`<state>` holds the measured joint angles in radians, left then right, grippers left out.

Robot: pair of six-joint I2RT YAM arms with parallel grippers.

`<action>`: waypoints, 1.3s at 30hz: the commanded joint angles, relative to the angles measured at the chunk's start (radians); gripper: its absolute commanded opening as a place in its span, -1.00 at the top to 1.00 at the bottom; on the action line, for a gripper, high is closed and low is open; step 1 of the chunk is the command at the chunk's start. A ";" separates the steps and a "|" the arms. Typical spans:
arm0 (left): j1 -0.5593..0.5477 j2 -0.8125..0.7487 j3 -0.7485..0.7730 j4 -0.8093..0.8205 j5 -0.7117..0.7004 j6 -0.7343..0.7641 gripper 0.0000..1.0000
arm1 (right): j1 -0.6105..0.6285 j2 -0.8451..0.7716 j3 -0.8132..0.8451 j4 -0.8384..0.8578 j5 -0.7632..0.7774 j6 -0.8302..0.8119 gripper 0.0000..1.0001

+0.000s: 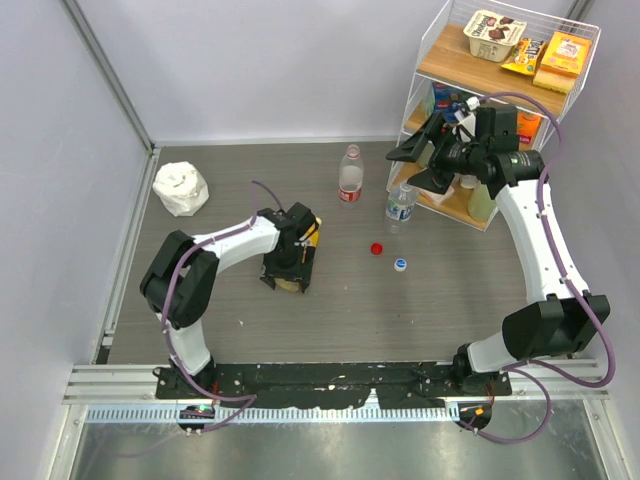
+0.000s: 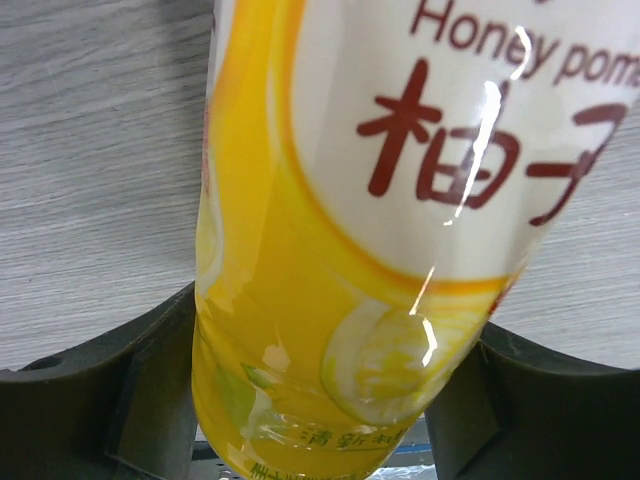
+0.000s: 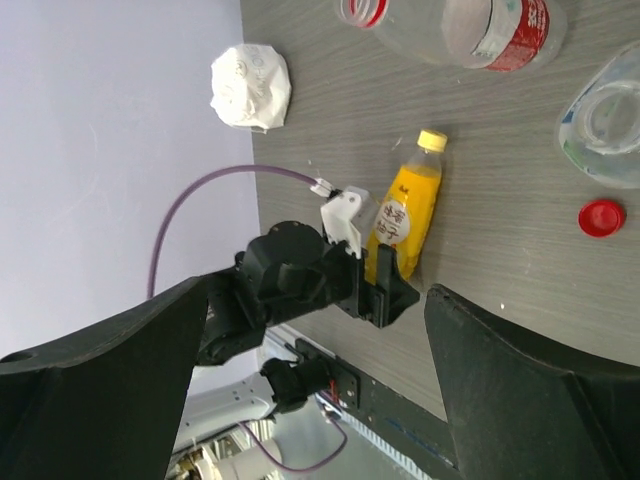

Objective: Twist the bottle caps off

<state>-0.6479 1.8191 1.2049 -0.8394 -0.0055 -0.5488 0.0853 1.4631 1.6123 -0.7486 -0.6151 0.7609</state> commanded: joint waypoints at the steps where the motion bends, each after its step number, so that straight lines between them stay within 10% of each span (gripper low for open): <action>1: -0.002 -0.092 0.005 0.037 -0.005 0.033 -0.13 | 0.048 0.003 0.084 -0.086 0.041 -0.086 -0.86; 11: -0.019 -0.444 0.133 -0.030 0.041 0.072 0.01 | 0.234 0.103 0.308 -0.153 0.095 -0.055 -0.86; 28: -0.105 -0.661 0.220 -0.015 0.217 -0.073 0.14 | 0.410 0.079 0.195 0.232 0.005 0.182 -0.84; 39: -0.134 -0.724 0.209 -0.032 0.225 -0.074 0.16 | 0.430 0.066 0.103 0.281 0.060 0.238 -0.03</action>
<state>-0.7685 1.1481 1.3945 -0.8906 0.1902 -0.6266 0.5114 1.5677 1.7370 -0.5491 -0.5823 0.9649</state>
